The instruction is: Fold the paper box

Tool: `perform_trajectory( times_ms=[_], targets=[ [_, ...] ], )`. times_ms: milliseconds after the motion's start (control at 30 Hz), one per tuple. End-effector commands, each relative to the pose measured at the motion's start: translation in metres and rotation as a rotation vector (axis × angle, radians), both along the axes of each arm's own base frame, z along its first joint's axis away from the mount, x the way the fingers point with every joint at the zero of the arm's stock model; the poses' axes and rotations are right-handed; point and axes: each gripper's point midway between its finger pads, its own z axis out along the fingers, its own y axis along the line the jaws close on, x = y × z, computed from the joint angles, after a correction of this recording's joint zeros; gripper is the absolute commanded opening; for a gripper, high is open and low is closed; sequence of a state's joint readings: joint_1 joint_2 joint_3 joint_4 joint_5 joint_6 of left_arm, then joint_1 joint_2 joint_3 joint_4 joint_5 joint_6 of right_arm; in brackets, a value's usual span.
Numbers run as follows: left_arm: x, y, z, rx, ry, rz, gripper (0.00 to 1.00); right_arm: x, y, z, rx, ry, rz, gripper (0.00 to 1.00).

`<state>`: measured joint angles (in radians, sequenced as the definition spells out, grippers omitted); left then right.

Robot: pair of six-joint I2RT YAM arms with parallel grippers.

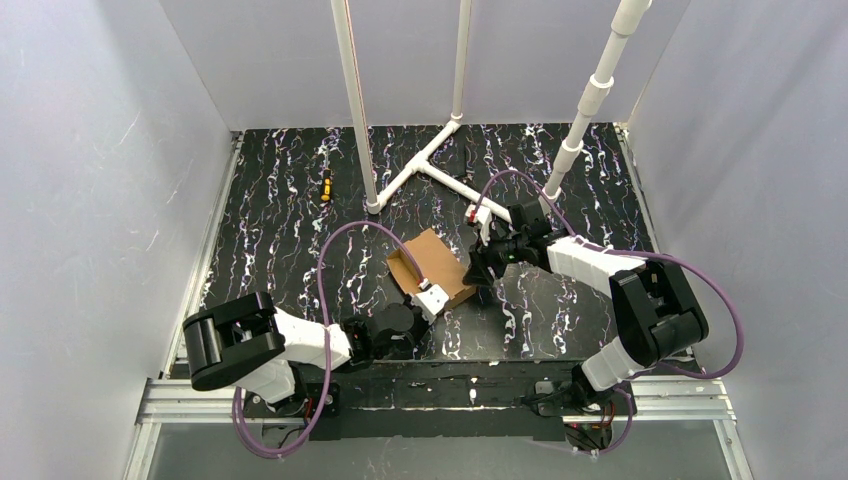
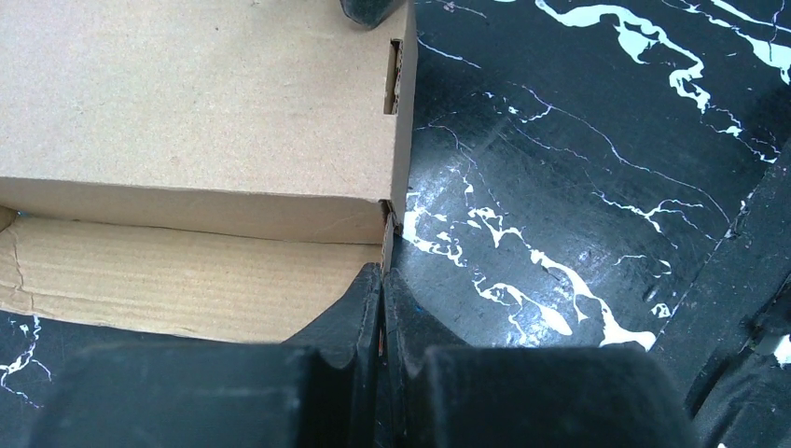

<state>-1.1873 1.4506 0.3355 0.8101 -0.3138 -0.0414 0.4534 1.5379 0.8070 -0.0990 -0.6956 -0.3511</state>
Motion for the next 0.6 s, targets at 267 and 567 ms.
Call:
perform_trajectory(
  times_ms=[267,567],
  targets=[
    [0.011,-0.016,0.028,-0.076,-0.015,0.031,0.0,-0.009,0.01,0.0,0.015,0.001,0.056,0.57],
    [0.018,-0.017,0.037,-0.072,-0.019,0.067,0.0,-0.01,0.012,0.0,0.013,0.0,0.062,0.57]
  ],
)
